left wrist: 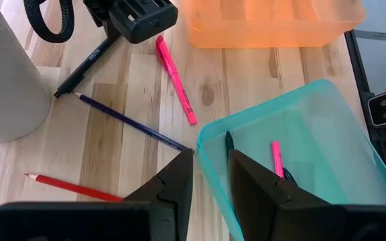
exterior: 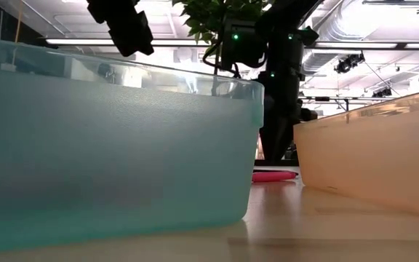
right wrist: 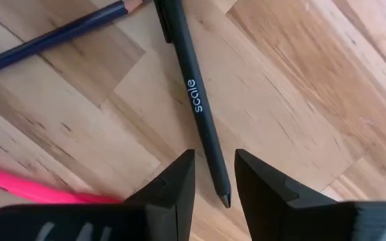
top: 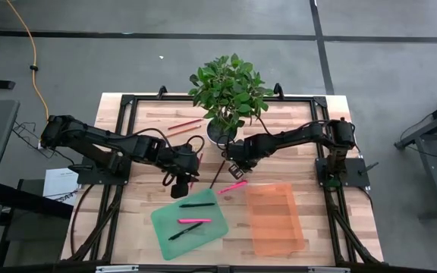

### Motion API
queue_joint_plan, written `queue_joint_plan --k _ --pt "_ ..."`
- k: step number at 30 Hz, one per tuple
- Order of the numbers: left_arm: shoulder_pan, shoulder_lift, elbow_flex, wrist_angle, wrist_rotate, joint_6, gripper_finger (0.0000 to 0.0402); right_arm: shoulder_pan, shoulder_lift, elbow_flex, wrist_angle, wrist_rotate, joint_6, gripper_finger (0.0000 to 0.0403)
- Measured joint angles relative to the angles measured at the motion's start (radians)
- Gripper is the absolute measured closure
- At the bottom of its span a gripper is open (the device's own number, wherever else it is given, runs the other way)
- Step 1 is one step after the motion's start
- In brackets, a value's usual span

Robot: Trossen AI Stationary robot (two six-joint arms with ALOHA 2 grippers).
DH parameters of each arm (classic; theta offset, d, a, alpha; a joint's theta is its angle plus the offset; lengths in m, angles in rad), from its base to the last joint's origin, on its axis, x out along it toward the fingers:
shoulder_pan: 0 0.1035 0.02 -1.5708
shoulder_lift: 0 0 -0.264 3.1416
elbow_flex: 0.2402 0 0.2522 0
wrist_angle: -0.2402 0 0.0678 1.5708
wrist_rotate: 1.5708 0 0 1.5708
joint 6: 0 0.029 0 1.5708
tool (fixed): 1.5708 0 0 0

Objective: Sort pens & pencils
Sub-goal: Put the black pen into the green bin

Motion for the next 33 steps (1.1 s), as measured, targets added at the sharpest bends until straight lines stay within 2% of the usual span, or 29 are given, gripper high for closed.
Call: queue_joint_plan --k 7,33 --pt "0.0 0.0 0.0 0.0 0.0 0.0 0.0316 0.0 0.003 -0.002 -0.001 -0.051 -0.025 0.0304" --pt "0.0 0.001 0.0 0.0 0.018 0.002 0.0316 -0.029 0.03 -0.005 -0.037 -0.108 -0.09 0.0304"
